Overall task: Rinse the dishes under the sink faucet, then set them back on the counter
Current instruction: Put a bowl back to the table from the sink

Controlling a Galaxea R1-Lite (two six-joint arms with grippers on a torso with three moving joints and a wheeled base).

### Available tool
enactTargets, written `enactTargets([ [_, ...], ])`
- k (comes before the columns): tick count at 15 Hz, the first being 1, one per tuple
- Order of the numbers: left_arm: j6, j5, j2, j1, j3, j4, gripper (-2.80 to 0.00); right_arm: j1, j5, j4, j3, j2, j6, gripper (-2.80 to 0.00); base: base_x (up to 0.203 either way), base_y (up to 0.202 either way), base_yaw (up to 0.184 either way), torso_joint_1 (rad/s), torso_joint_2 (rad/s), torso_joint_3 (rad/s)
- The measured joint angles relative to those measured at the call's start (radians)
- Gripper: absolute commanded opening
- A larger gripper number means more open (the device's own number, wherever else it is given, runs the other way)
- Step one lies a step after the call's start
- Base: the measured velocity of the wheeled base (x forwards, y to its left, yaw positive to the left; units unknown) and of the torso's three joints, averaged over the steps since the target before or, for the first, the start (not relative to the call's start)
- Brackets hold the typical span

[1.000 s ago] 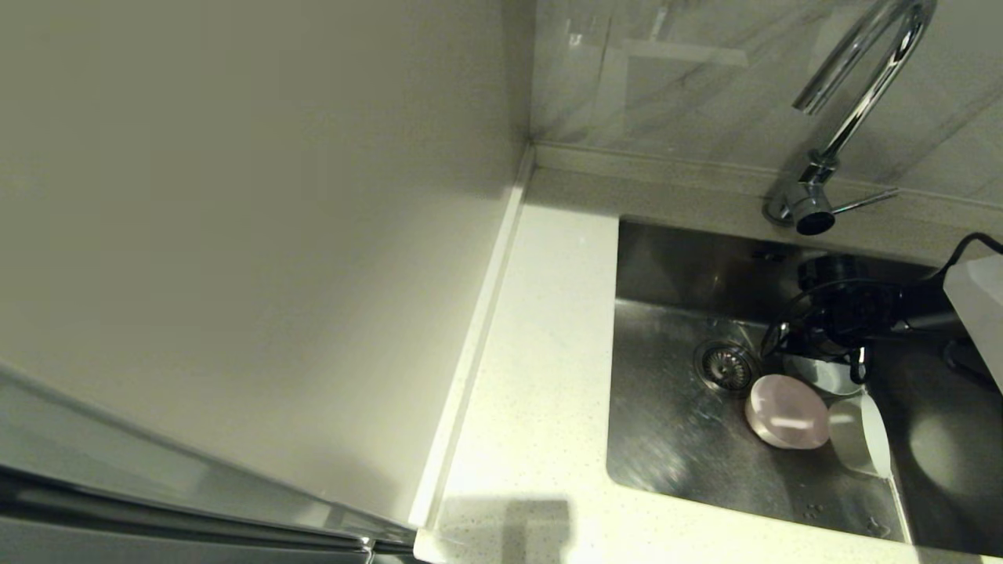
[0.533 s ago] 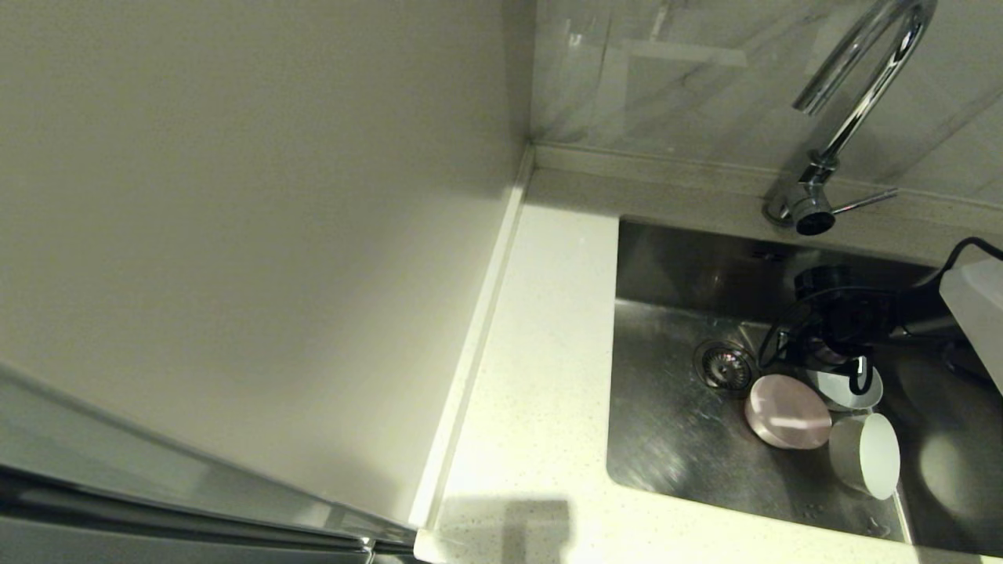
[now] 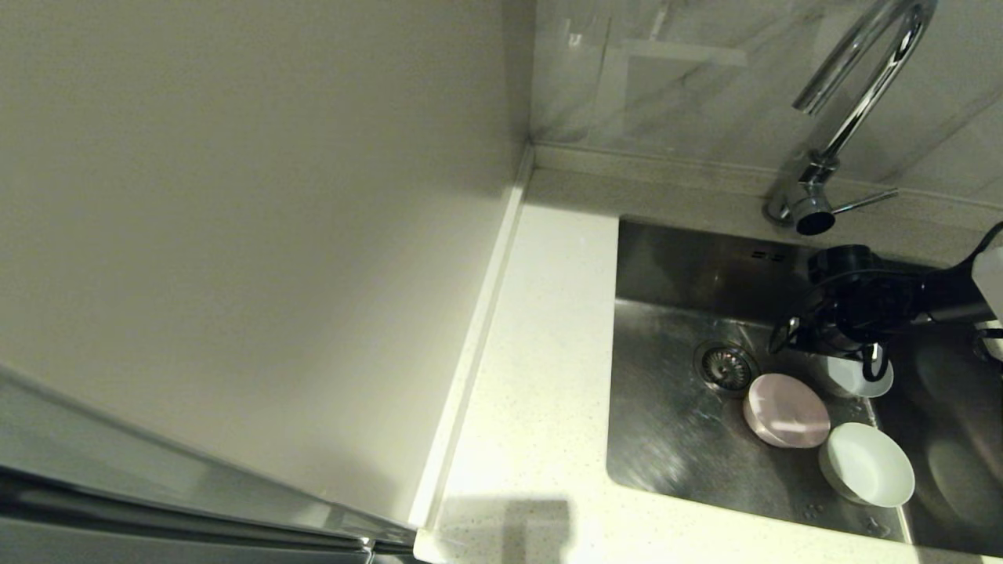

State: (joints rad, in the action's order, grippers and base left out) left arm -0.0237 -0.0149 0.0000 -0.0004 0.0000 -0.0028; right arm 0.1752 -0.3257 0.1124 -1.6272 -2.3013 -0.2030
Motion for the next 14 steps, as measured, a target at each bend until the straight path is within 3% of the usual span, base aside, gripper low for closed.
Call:
enactTargets([
  [9,0.000,0.000,0.000,0.000,0.000,0.000,-2.80,-0.038,-0.041,0.001,0.242,0.409,0.000,-2.80,0.000,0.000,0.000,0.000,0.00,0.000],
  [14,0.000,0.000,0.000,0.000,0.000,0.000,-2.80,0.033,-0.045,0.000,0.181,0.535,0.106,-2.80,0.000,0.000,0.000,0.000,0.00,0.000],
])
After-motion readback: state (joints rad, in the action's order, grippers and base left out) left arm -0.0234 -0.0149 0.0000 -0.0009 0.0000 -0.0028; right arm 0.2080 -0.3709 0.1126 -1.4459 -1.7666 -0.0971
